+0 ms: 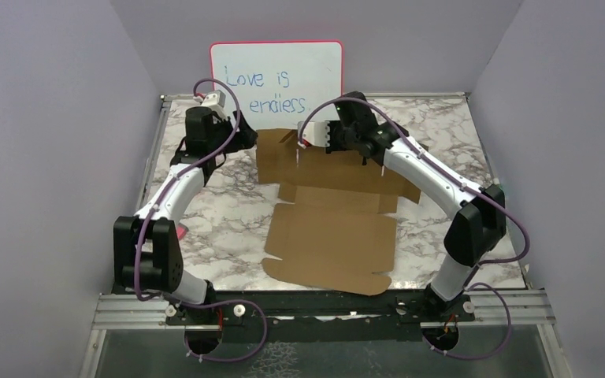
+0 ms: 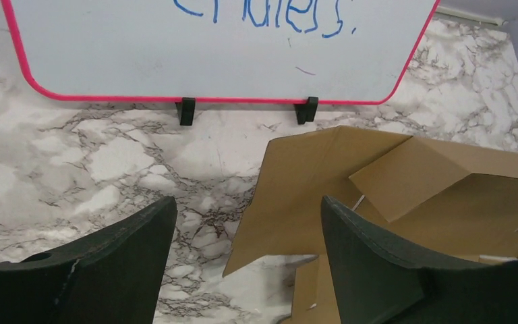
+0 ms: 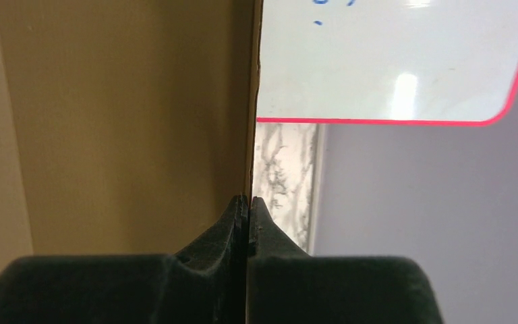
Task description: Fold the paper box
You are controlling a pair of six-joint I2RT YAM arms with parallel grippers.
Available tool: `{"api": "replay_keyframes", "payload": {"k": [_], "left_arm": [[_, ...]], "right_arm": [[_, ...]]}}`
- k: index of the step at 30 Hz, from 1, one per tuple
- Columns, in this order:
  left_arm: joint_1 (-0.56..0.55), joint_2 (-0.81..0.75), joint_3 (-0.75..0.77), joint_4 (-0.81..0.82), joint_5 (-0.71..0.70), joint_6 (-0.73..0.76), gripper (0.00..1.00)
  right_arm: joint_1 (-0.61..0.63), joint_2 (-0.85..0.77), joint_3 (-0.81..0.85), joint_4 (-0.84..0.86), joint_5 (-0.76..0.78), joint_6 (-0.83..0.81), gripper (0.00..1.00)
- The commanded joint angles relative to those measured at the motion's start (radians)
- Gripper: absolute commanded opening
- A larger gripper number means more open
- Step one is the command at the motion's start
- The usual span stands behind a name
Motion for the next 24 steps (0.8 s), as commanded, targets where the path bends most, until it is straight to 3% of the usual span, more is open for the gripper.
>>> {"api": "replay_keyframes", "payload": {"k": [1, 5, 13, 18, 24], "left_arm": [[0.035, 0.061, 0.06, -0.038, 0.146, -0.04, 0.8], [0.085, 0.101, 0.068, -0.002, 0.302, -0.089, 0.82], [0.086, 0.238, 0.163, 0.007, 0.394, -0.067, 0.8], [0.086, 0.319, 0.201, 0.018, 0.461, -0.059, 0.71], [0.078, 0.298, 0.174, 0.034, 0.471, 0.005, 0.58]], "right_arm": [[0.01, -0.06, -0.032, 0.154, 0.093, -0.123, 0.04], [0.009, -0.072, -0.067, 0.183, 0.07, -0.141, 0.04], [0.01, -0.086, -0.168, 0.24, 0.042, -0.136, 0.04], [0.012, -0.09, -0.206, 0.269, 0.035, -0.128, 0.04], [0.012, -0.097, -0.231, 0.284, 0.027, -0.122, 0.04]]}}
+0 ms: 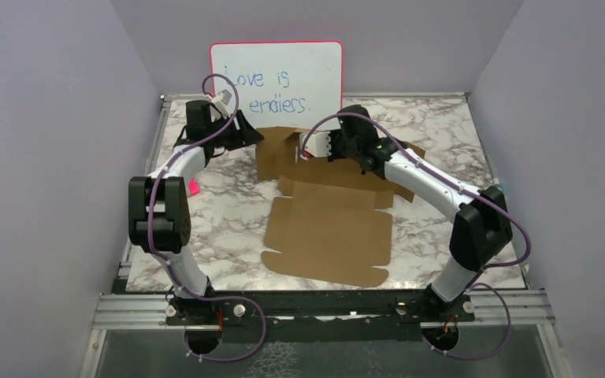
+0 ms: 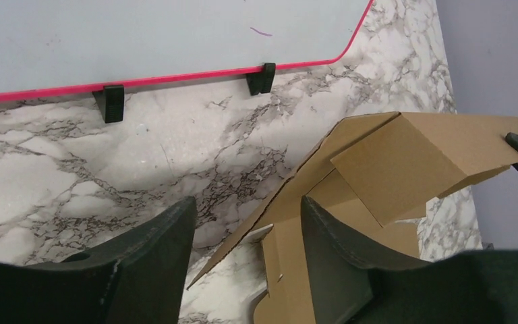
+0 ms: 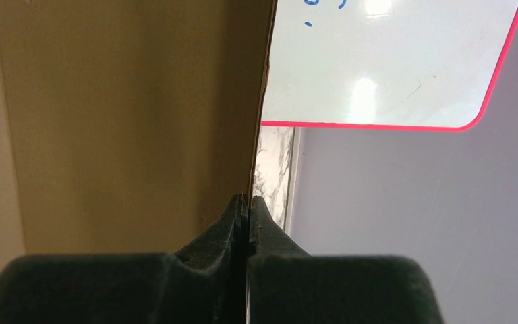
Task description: Fold the paper box
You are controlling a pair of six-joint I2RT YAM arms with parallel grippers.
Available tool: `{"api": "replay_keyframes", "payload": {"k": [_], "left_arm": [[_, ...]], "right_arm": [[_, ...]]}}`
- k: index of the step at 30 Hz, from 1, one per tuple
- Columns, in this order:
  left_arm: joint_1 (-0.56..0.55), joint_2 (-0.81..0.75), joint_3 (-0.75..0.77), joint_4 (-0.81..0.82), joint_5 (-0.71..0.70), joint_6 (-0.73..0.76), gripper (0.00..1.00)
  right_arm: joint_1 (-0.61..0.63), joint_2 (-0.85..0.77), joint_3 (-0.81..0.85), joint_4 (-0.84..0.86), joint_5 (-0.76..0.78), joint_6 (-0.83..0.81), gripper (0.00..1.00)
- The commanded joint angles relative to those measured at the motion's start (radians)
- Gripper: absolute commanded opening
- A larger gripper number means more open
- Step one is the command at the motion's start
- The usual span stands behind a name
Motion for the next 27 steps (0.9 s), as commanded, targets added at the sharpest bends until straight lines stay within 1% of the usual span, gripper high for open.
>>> {"api": "replay_keyframes", "payload": {"k": [1, 5, 10, 14, 19, 22, 27], "left_arm": [[-0.014, -0.037, -0.004, 0.048, 0.055, 0.061, 0.55], [-0.034, -0.048, -0.023, 0.055, 0.035, 0.07, 0.38], [-0.068, -0.079, -0.058, 0.066, 0.005, 0.074, 0.26], [-0.108, -0.156, -0.118, 0.078, -0.068, 0.052, 0.16], [-0.161, -0.278, -0.219, 0.115, -0.163, 0.023, 0.08], [-0.187, -0.332, -0.267, 0.136, -0.211, 0.002, 0.05], [-0.248, -0.377, -0.306, 0.151, -0.287, -0.006, 0.04]], "right_arm": [[0.009, -0.039, -0.019, 0.024, -0.007, 0.001, 0.04], [0.009, -0.051, -0.024, 0.022, -0.004, 0.0, 0.04], [0.021, -0.066, -0.028, 0.027, 0.007, -0.014, 0.04], [0.024, -0.066, -0.028, 0.053, 0.033, -0.032, 0.03], [0.033, -0.061, -0.036, 0.122, 0.081, -0.051, 0.02], [0.042, -0.064, -0.061, 0.184, 0.104, -0.07, 0.02], [0.055, -0.073, -0.123, 0.303, 0.127, -0.113, 0.02]]}}
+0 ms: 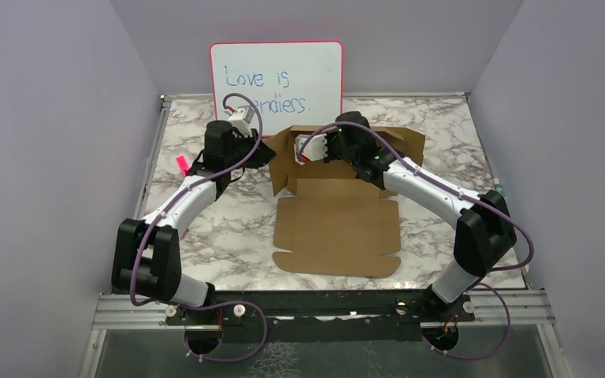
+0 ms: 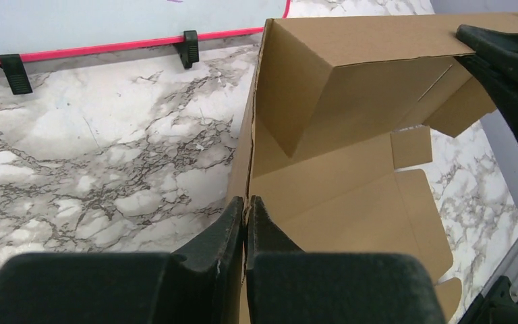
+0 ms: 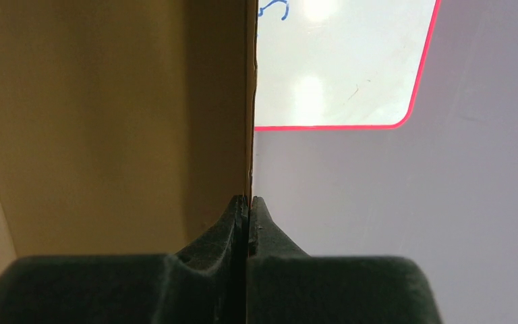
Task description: Fold the paper box
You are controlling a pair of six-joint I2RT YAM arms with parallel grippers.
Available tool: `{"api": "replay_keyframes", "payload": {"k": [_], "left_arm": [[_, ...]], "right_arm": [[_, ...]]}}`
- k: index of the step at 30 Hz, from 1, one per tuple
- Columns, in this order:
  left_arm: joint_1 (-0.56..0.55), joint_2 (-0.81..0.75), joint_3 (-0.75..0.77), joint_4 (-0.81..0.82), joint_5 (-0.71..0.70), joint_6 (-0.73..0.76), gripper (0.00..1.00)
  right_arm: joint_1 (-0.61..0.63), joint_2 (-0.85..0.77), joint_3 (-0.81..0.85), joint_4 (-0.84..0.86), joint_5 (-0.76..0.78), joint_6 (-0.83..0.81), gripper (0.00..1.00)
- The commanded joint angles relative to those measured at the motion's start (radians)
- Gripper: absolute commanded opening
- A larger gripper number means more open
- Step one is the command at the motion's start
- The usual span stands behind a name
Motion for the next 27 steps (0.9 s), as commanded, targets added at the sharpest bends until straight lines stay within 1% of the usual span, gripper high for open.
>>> {"api": "replay_keyframes", "payload": {"k": [1, 5, 14, 18, 22, 27], "left_arm": [[-0.054, -0.049, -0.031, 0.064, -0.108, -0.033, 0.04], [-0.096, -0.062, -0.06, 0.081, -0.167, -0.034, 0.04], [-0.209, -0.124, -0.139, 0.118, -0.281, -0.036, 0.07], [-0.254, -0.165, -0.19, 0.132, -0.335, -0.04, 0.09], [-0.291, -0.199, -0.254, 0.171, -0.368, -0.042, 0.12], [-0.34, -0.243, -0.313, 0.195, -0.413, -0.041, 0.16]], "right_arm": [[0.019, -0.034, -0.053, 0.145, 0.056, -0.056, 0.02], [0.037, -0.048, -0.119, 0.261, 0.083, -0.084, 0.02], [0.092, -0.103, -0.355, 0.57, 0.13, -0.156, 0.03], [0.114, -0.129, -0.441, 0.686, 0.145, -0.181, 0.04], [0.142, -0.152, -0.564, 0.835, 0.169, -0.239, 0.04], [0.183, -0.158, -0.676, 1.009, 0.208, -0.318, 0.04]]}}
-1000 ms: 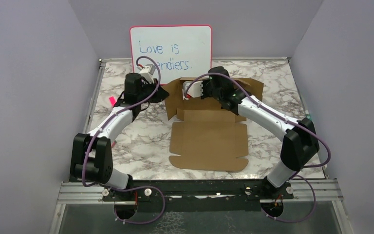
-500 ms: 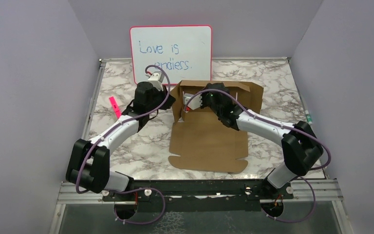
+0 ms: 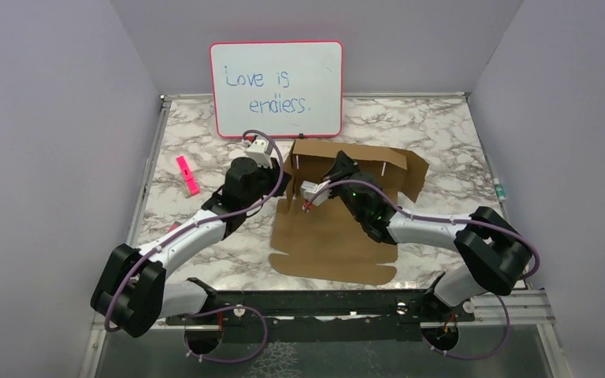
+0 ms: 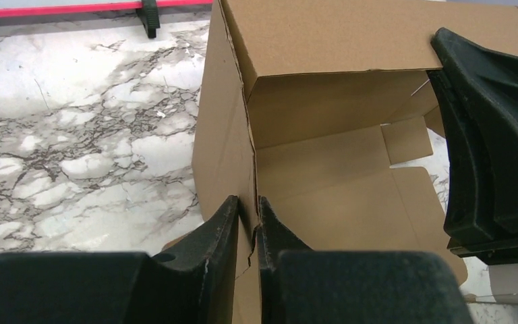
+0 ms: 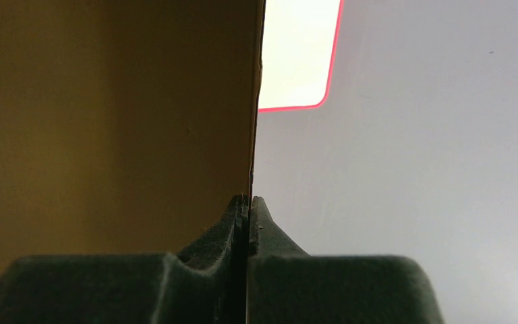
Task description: Fold the paper box
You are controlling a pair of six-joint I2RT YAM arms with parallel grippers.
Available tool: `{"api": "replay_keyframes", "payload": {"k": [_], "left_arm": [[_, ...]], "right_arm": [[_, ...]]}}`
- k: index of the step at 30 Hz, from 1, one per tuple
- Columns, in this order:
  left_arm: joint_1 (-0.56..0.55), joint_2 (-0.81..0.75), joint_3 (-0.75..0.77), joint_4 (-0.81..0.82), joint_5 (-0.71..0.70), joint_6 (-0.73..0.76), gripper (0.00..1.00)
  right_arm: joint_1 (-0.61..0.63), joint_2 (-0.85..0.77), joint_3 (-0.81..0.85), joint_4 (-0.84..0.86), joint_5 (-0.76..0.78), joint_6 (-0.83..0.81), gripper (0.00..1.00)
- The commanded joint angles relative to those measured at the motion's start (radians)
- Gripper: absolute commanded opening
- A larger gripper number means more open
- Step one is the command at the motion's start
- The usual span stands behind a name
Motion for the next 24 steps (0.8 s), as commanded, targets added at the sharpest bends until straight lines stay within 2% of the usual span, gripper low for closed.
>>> {"api": "replay_keyframes", "payload": {"k": [1, 7, 12, 24], "left_arm": [[-0.05, -0.052, -0.058, 0.04, -0.061, -0.013, 0.17], [-0.069, -0.12, -0.146, 0.073, -0.084, -0.035, 0.22], [-0.074, -0.161, -0.19, 0.097, -0.067, -0.041, 0.29], [-0.112, -0.172, -0.218, 0.161, 0.039, -0.128, 0.3]], "right_arm": [[0.044, -0.019, -0.085, 0.238, 0.032, -0.092, 0.04], [0.063, -0.011, -0.169, 0.373, 0.046, -0.131, 0.05], [0.078, -0.003, -0.196, 0.414, 0.068, -0.141, 0.05], [0.097, 0.065, -0.2, 0.505, 0.084, -0.175, 0.05]]}}
